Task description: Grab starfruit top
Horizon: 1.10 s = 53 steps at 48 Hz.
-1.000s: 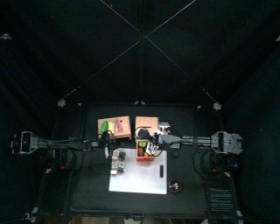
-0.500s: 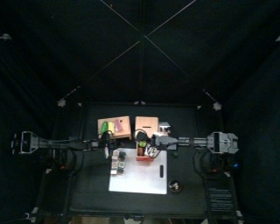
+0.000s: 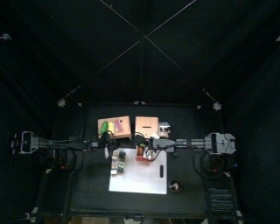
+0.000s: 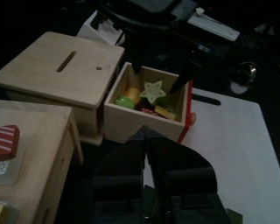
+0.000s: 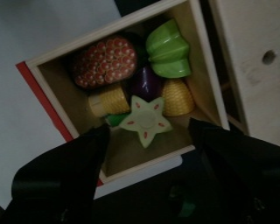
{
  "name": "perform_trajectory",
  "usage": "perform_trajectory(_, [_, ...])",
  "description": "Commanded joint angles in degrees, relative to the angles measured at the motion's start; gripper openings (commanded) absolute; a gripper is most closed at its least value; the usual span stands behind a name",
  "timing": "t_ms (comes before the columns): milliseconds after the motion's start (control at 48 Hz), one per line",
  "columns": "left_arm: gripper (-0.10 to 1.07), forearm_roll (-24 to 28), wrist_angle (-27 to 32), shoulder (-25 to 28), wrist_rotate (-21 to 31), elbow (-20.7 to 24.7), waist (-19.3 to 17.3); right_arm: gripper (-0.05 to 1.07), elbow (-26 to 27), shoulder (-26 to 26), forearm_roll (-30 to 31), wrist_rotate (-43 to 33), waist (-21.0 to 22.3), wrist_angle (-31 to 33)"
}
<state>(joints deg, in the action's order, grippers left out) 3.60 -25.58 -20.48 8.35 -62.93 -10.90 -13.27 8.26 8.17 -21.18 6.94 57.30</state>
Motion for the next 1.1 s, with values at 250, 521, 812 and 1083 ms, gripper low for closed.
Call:
perform_trajectory(250, [0.42,-0.1,-0.6,2.0,-0.1,1.1,-0.4,1.00,1.1,1.1,0.2,0.1,-0.1,0.4])
perform_trajectory(521, [0.42,-0.1,-0.6,3.0,-0.1,1.3,-0.5,1.00,0.6,2.0,-1.1,2.5,0.4,0.3])
perform_trajectory(812, [0.41,-0.1,-0.6,3.0,-0.1,1.4,-0.8,1.00,0.4,2.8,-6.9,8.7,2.5,-0.1])
perform_trajectory(1083, [0.41,-0.1,-0.6,3.0,-0.1,1.3,-1.0,0.87,-0.4,2.7,-6.2,9.3,3.9,-0.1])
